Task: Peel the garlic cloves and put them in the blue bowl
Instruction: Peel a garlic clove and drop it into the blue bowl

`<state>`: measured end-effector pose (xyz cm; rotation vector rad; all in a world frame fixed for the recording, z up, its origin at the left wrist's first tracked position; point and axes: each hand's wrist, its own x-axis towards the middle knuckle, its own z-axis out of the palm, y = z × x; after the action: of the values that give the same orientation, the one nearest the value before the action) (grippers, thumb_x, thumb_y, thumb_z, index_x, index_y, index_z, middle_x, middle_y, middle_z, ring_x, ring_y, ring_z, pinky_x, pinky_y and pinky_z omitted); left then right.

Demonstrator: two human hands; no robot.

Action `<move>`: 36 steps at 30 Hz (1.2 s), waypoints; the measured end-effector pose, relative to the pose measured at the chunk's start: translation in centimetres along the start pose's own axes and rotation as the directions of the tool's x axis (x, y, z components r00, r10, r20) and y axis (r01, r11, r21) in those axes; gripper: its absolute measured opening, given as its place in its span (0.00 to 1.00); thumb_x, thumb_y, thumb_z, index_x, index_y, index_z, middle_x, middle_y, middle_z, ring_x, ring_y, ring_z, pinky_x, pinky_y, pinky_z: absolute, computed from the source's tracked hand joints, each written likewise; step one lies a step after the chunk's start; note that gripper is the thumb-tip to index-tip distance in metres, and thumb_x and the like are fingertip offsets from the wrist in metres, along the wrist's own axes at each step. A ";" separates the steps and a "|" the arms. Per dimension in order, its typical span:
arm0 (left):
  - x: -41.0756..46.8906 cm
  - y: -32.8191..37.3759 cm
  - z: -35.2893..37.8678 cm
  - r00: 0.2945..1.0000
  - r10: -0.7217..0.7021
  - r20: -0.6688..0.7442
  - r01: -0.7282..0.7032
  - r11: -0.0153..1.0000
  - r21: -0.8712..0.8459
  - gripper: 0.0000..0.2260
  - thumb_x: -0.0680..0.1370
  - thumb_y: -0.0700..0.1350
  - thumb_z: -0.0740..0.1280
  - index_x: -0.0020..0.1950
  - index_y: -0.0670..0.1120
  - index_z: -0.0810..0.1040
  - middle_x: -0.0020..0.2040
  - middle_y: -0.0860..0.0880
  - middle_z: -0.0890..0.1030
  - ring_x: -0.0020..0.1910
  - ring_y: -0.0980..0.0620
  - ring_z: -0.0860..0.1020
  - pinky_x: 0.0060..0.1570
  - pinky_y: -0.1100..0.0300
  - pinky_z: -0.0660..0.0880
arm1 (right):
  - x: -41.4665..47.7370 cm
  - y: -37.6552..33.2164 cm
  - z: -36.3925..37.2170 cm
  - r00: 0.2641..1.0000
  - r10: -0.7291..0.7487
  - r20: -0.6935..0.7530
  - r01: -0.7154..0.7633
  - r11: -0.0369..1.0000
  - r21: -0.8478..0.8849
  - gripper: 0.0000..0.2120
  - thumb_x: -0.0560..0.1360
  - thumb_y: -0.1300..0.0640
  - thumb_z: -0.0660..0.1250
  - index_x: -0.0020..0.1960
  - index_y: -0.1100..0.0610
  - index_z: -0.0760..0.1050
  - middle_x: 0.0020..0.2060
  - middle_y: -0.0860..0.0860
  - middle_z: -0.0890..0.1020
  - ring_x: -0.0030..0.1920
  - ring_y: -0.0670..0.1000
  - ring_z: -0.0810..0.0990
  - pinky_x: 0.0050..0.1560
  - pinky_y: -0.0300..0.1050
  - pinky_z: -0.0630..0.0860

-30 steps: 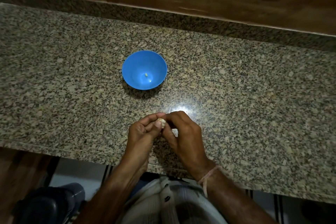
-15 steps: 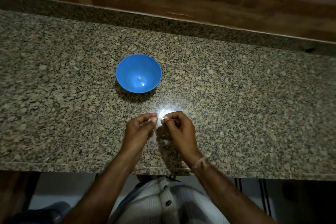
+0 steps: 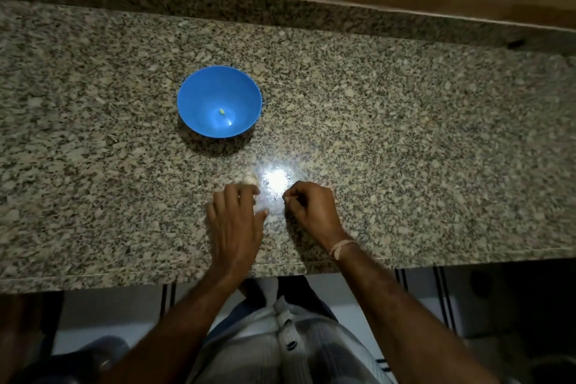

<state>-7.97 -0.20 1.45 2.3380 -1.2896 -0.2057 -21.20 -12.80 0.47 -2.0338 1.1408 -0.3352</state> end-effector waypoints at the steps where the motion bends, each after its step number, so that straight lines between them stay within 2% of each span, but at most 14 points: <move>1: -0.8 -0.1 0.3 1.000 -0.007 0.018 0.008 0.999 -0.049 0.14 0.77 0.50 0.74 0.59 0.50 0.74 0.54 0.49 0.75 0.54 0.44 0.74 0.53 0.46 0.72 | 0.0 0.2 0.0 1.000 0.001 0.003 -0.001 1.000 0.008 0.05 0.76 0.64 0.72 0.48 0.56 0.85 0.43 0.49 0.87 0.44 0.47 0.85 0.48 0.41 0.81; 4: -1.5 -0.6 1.5 0.990 -0.068 0.121 0.086 0.984 -0.154 0.14 0.77 0.51 0.75 0.59 0.52 0.75 0.54 0.50 0.75 0.54 0.44 0.75 0.50 0.47 0.74 | 0.6 0.4 -0.4 0.999 0.031 0.036 -0.032 0.999 0.038 0.02 0.76 0.61 0.75 0.45 0.55 0.84 0.40 0.47 0.87 0.42 0.44 0.85 0.47 0.39 0.81; 8: -0.7 -0.5 1.7 0.979 -0.085 0.184 0.107 0.988 -0.112 0.18 0.75 0.52 0.77 0.61 0.54 0.75 0.56 0.52 0.75 0.55 0.46 0.75 0.49 0.48 0.75 | 1.2 0.3 -1.0 0.986 0.100 0.136 -0.104 0.994 0.023 0.04 0.74 0.63 0.77 0.41 0.56 0.85 0.37 0.45 0.87 0.40 0.39 0.84 0.46 0.33 0.79; 12: -0.2 -0.5 1.5 0.972 -0.115 0.204 0.145 0.980 -0.137 0.19 0.73 0.53 0.78 0.59 0.57 0.74 0.56 0.54 0.75 0.56 0.47 0.75 0.48 0.49 0.74 | 1.5 0.1 -1.3 0.980 0.116 0.163 -0.110 0.993 -0.043 0.05 0.73 0.65 0.75 0.40 0.57 0.85 0.34 0.41 0.84 0.36 0.31 0.80 0.40 0.23 0.71; 16: -0.1 -0.3 1.5 0.969 -0.129 0.210 0.159 0.979 -0.131 0.19 0.73 0.52 0.79 0.59 0.57 0.74 0.56 0.54 0.75 0.56 0.47 0.75 0.49 0.48 0.75 | 1.8 -0.6 -1.6 0.976 0.120 0.182 -0.105 0.990 -0.089 0.05 0.72 0.64 0.75 0.39 0.55 0.85 0.35 0.43 0.86 0.36 0.38 0.81 0.38 0.28 0.73; 21: -0.1 0.0 1.3 0.965 -0.154 0.213 0.185 0.974 -0.131 0.19 0.73 0.52 0.79 0.58 0.58 0.74 0.56 0.56 0.76 0.55 0.50 0.74 0.48 0.48 0.75 | 2.2 -1.3 -1.2 0.972 0.160 0.173 -0.130 0.977 -0.172 0.06 0.71 0.63 0.73 0.40 0.54 0.85 0.37 0.46 0.86 0.39 0.47 0.84 0.42 0.42 0.80; 24: 0.1 0.0 1.3 0.963 -0.169 0.209 0.208 0.961 -0.181 0.13 0.76 0.51 0.76 0.56 0.58 0.76 0.52 0.58 0.77 0.53 0.51 0.76 0.46 0.49 0.77 | 1.6 -1.9 -1.1 0.977 0.162 0.140 -0.132 0.970 -0.206 0.06 0.73 0.63 0.73 0.41 0.54 0.84 0.37 0.46 0.86 0.39 0.49 0.84 0.41 0.42 0.79; 26: 0.3 0.5 1.1 0.944 -0.203 0.260 0.298 0.863 -0.407 0.04 0.80 0.52 0.71 0.55 0.57 0.81 0.48 0.58 0.82 0.50 0.53 0.80 0.46 0.48 0.80 | 1.2 -1.6 -1.5 0.955 0.242 0.169 -0.251 0.968 0.031 0.04 0.74 0.62 0.77 0.42 0.57 0.84 0.37 0.49 0.87 0.39 0.48 0.85 0.45 0.44 0.82; 27: 0.4 1.0 0.9 0.920 -0.231 0.317 0.373 0.765 -0.524 0.05 0.81 0.55 0.69 0.53 0.56 0.82 0.47 0.57 0.84 0.48 0.53 0.82 0.47 0.45 0.82 | 0.9 -1.6 -1.8 0.928 0.299 0.222 -0.347 0.912 0.221 0.04 0.75 0.63 0.77 0.44 0.62 0.84 0.37 0.53 0.87 0.39 0.50 0.86 0.47 0.47 0.84; 29: 0.4 2.0 0.6 0.879 -0.262 0.397 0.471 0.598 -0.648 0.12 0.79 0.61 0.66 0.50 0.55 0.82 0.44 0.52 0.86 0.46 0.50 0.85 0.48 0.40 0.83 | 0.1 -2.2 -2.3 0.871 0.346 0.348 -0.486 0.709 0.512 0.10 0.76 0.65 0.76 0.50 0.73 0.80 0.35 0.59 0.86 0.34 0.52 0.84 0.42 0.52 0.85; 31: 0.1 2.4 0.4 0.872 -0.272 0.406 0.489 0.511 -0.708 0.14 0.76 0.63 0.68 0.47 0.53 0.80 0.42 0.48 0.86 0.44 0.45 0.86 0.47 0.36 0.83 | -0.9 -2.9 -2.2 0.843 0.348 0.410 -0.537 0.561 0.630 0.12 0.77 0.66 0.74 0.53 0.76 0.78 0.35 0.59 0.85 0.32 0.50 0.83 0.37 0.47 0.84; 33: 0.0 2.5 0.2 0.864 -0.264 0.428 0.503 0.447 -0.739 0.12 0.78 0.58 0.70 0.46 0.50 0.80 0.41 0.46 0.86 0.43 0.43 0.86 0.46 0.34 0.83 | -1.6 -3.3 -2.0 0.821 0.354 0.449 -0.568 0.429 0.702 0.10 0.78 0.67 0.72 0.55 0.74 0.79 0.38 0.60 0.85 0.36 0.51 0.84 0.37 0.43 0.84; 35: 0.1 2.7 -0.2 0.869 -0.256 0.423 0.495 0.437 -0.751 0.08 0.82 0.50 0.69 0.45 0.50 0.79 0.41 0.44 0.84 0.41 0.45 0.84 0.45 0.35 0.83 | -1.9 -3.4 -1.9 0.818 0.349 0.458 -0.570 0.378 0.730 0.08 0.78 0.66 0.72 0.55 0.71 0.81 0.39 0.59 0.86 0.39 0.51 0.85 0.38 0.40 0.83; 36: 0.2 2.8 -0.5 0.877 -0.257 0.405 0.480 0.458 -0.748 0.08 0.83 0.48 0.69 0.45 0.50 0.79 0.40 0.44 0.84 0.41 0.45 0.84 0.45 0.35 0.83 | -2.1 -3.3 -1.8 0.828 0.346 0.442 -0.557 0.406 0.725 0.07 0.79 0.65 0.72 0.54 0.69 0.81 0.38 0.58 0.85 0.38 0.51 0.84 0.39 0.41 0.83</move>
<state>-9.88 -1.46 3.17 1.6828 -0.4861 -1.0411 -21.33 -10.99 4.42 -0.8103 1.0451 -0.2758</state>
